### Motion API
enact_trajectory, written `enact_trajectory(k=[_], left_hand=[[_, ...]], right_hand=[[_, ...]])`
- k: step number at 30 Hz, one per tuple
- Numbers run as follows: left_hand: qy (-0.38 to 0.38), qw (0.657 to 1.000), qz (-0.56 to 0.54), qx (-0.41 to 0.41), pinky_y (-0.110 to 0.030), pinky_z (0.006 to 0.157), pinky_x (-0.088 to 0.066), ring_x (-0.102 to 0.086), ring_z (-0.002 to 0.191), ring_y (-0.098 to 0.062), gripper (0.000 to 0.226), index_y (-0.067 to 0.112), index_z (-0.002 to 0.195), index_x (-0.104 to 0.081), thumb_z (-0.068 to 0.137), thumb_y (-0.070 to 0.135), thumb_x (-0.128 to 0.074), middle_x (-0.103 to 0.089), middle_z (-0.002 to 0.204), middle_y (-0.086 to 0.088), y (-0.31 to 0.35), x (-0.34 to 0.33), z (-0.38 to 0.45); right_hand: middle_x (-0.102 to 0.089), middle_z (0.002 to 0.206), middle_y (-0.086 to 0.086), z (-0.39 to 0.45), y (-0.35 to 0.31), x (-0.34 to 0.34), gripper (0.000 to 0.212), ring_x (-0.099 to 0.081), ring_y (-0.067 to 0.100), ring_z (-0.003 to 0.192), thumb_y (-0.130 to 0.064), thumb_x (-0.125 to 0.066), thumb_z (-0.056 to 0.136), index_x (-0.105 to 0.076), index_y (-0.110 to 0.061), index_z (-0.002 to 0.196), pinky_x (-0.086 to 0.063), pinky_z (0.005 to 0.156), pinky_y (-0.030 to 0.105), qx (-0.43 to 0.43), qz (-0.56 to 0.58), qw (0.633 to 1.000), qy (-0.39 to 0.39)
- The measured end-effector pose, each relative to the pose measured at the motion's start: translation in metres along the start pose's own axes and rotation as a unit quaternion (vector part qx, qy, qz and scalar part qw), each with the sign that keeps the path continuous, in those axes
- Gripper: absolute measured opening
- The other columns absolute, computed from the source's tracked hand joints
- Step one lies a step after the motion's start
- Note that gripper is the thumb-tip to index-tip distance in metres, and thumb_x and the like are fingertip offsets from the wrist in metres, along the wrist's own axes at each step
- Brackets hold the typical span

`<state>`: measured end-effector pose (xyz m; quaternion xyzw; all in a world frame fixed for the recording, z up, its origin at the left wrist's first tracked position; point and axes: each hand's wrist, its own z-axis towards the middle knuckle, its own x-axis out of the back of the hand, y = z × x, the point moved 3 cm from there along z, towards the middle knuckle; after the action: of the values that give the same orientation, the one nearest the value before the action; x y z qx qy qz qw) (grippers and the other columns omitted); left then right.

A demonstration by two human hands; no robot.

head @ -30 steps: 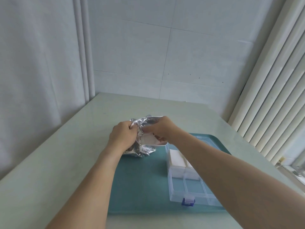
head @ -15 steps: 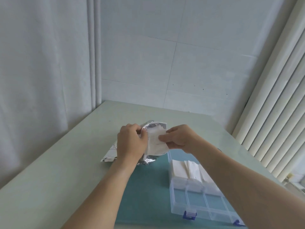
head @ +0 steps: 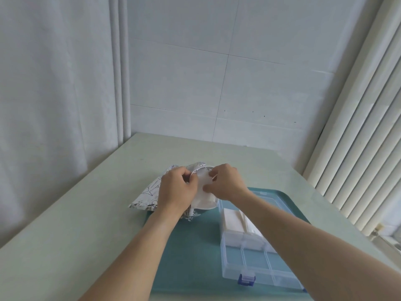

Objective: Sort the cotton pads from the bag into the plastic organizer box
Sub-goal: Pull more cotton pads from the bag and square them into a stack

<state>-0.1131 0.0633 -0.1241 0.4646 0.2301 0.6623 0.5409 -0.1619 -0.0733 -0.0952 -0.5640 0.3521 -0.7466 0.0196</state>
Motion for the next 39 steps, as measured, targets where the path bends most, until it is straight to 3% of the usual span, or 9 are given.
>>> enact_trajectory(k=[4, 7, 10, 14, 18, 27, 31, 34, 39], left_hand=[[-0.005, 1.000, -0.004, 0.010, -0.012, 0.050, -0.035, -0.049, 0.057, -0.004, 0.026, 0.014, 0.064, -0.059, 0.089, 0.021, -0.064, -0.057, 0.059, 0.007, -0.002, 0.000, -0.001], [0.002, 1.000, -0.003, 0.016, -0.013, 0.050, -0.035, -0.049, 0.058, -0.006, 0.026, 0.011, 0.067, -0.061, 0.090, 0.022, -0.062, -0.057, 0.060, 0.006, -0.003, 0.000, 0.001], [0.014, 1.000, -0.005, 0.019, -0.014, 0.051, -0.034, -0.048, 0.058, -0.010, 0.027, 0.009, 0.066, -0.060, 0.090, 0.022, -0.062, -0.057, 0.060, 0.003, -0.003, 0.001, 0.002], [0.027, 0.999, -0.002, 0.023, -0.017, 0.053, -0.035, -0.051, 0.064, -0.020, 0.027, 0.006, 0.068, -0.061, 0.090, 0.021, -0.060, -0.059, 0.062, -0.003, -0.004, 0.002, 0.002], [0.034, 0.999, 0.004, 0.019, -0.021, 0.054, -0.036, -0.052, 0.065, -0.017, 0.023, 0.010, 0.070, -0.061, 0.091, 0.020, -0.060, -0.058, 0.064, 0.006, -0.003, 0.002, 0.002], [-0.014, 0.995, 0.018, -0.101, -0.033, 0.092, -0.044, -0.052, 0.105, -0.015, 0.028, 0.018, 0.106, -0.062, 0.085, 0.037, -0.061, -0.062, 0.107, 0.006, 0.010, -0.005, -0.007], [-0.185, 0.955, 0.103, -0.210, -0.041, 0.113, -0.030, -0.034, 0.129, -0.011, 0.052, 0.024, 0.127, -0.060, 0.076, 0.021, -0.054, -0.053, 0.130, 0.012, 0.037, -0.012, -0.020], [-0.362, 0.897, 0.231, -0.100, -0.038, 0.120, -0.014, -0.001, 0.149, -0.016, 0.084, 0.042, 0.150, -0.029, 0.078, 0.008, -0.055, -0.006, 0.161, 0.014, 0.042, -0.021, -0.036], [-0.399, 0.823, 0.385, -0.126, -0.036, 0.119, 0.007, 0.020, 0.149, -0.018, 0.084, 0.041, 0.153, -0.020, 0.086, 0.007, -0.057, 0.000, 0.164, 0.007, 0.056, -0.032, -0.029]], right_hand=[[-0.064, 0.093, 0.005, 0.004, -0.003, -0.004, 0.023, -0.058, 0.023, 0.083, -0.011, -0.073, 0.080, -0.072, -0.006, 0.102, -0.048, 0.066, 0.027, -0.006, 0.048, 0.998, -0.039], [-0.067, 0.092, 0.020, 0.009, -0.002, -0.002, 0.026, -0.056, 0.029, 0.077, -0.012, -0.073, 0.079, -0.070, 0.006, 0.099, -0.048, 0.065, 0.034, -0.026, 0.077, 0.996, -0.023], [-0.055, 0.074, 0.013, 0.012, 0.003, 0.005, 0.017, -0.046, 0.022, 0.063, -0.012, -0.069, 0.081, -0.067, 0.004, 0.088, -0.043, 0.056, 0.025, -0.078, 0.155, 0.984, -0.035], [-0.067, 0.088, 0.013, 0.006, 0.010, 0.019, 0.018, -0.066, 0.028, 0.072, -0.005, -0.070, 0.086, -0.070, 0.004, 0.102, -0.062, 0.071, 0.035, -0.123, 0.312, 0.939, -0.077], [-0.069, 0.081, 0.014, -0.005, 0.025, 0.041, 0.014, -0.065, 0.026, 0.056, -0.002, -0.071, 0.083, -0.071, 0.005, 0.095, -0.057, 0.057, 0.028, -0.128, 0.333, 0.931, -0.074], [-0.063, 0.085, 0.015, -0.016, 0.072, 0.080, 0.006, -0.061, 0.025, 0.062, 0.001, -0.069, 0.082, -0.071, 0.003, 0.087, -0.052, 0.051, 0.026, -0.113, 0.416, 0.901, -0.046], [-0.063, 0.081, 0.013, -0.017, 0.092, 0.089, 0.009, -0.057, 0.026, 0.062, -0.003, -0.067, 0.080, -0.071, 0.002, 0.087, -0.047, 0.049, 0.027, -0.115, 0.377, 0.918, -0.039], [-0.062, 0.070, 0.009, -0.016, 0.101, 0.093, 0.005, -0.052, 0.023, 0.055, -0.004, -0.066, 0.081, -0.070, 0.000, 0.081, -0.044, 0.049, 0.028, -0.114, 0.343, 0.932, -0.040], [-0.059, 0.069, 0.010, -0.003, 0.112, 0.094, 0.007, -0.049, 0.026, 0.060, -0.009, -0.065, 0.078, -0.068, -0.002, 0.079, -0.044, 0.050, 0.028, -0.115, 0.278, 0.951, -0.076]])
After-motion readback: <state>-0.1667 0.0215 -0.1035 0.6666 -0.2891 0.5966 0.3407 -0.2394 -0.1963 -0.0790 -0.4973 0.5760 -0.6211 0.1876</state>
